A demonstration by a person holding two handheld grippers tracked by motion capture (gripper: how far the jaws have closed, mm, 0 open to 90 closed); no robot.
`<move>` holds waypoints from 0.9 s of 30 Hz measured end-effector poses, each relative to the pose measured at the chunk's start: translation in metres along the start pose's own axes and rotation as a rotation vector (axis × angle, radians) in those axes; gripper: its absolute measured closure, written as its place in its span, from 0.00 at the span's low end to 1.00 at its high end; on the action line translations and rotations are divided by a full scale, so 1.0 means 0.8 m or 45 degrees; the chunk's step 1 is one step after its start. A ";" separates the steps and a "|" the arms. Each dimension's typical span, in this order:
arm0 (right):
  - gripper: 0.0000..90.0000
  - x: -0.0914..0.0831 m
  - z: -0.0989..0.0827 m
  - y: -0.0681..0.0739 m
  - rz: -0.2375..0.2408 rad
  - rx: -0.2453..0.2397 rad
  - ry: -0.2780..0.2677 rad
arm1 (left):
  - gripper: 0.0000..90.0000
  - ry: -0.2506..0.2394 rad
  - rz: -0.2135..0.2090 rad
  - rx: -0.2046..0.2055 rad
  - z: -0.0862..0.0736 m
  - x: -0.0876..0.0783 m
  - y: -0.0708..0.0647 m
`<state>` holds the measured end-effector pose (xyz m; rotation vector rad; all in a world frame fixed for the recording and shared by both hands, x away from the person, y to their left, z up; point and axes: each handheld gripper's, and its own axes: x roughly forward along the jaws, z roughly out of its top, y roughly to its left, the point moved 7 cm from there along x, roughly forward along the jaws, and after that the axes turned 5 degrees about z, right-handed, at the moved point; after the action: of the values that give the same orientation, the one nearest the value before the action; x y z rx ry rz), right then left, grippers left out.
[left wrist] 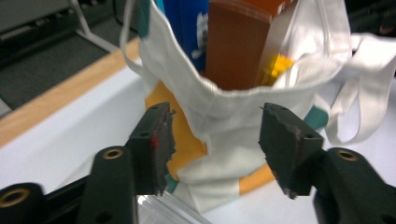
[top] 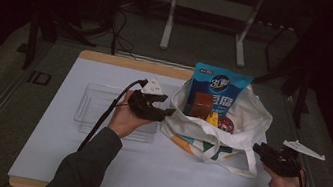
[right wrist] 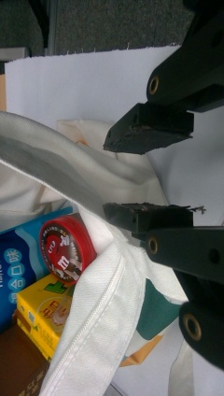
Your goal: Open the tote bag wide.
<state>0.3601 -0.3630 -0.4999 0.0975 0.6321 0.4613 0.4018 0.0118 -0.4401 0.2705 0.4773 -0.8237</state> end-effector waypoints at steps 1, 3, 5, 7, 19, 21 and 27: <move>0.69 -0.001 0.000 0.000 0.001 0.001 -0.005 | 0.46 -0.015 0.004 -0.003 0.003 -0.002 0.000; 0.68 -0.005 0.001 0.000 0.002 0.003 -0.015 | 0.44 -0.039 0.007 -0.017 0.008 -0.006 0.001; 0.68 -0.008 0.003 0.001 0.008 0.006 -0.035 | 0.43 -0.051 0.015 -0.032 0.011 -0.007 0.002; 0.67 -0.012 0.006 0.002 0.027 0.004 -0.053 | 0.42 -0.051 0.002 -0.058 0.015 -0.006 0.004; 0.89 0.013 0.021 0.016 0.005 -0.023 -0.022 | 0.66 0.098 0.017 -0.042 0.012 0.029 -0.006; 0.93 0.020 0.019 0.018 0.008 -0.031 -0.008 | 0.73 0.133 0.036 -0.009 0.008 0.034 -0.009; 0.95 0.035 0.008 0.021 -0.001 -0.038 0.041 | 0.78 0.241 0.054 0.061 -0.013 0.053 -0.017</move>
<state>0.3774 -0.3353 -0.5061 0.0618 0.6563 0.4724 0.4126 -0.0199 -0.4712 0.4039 0.6273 -0.7722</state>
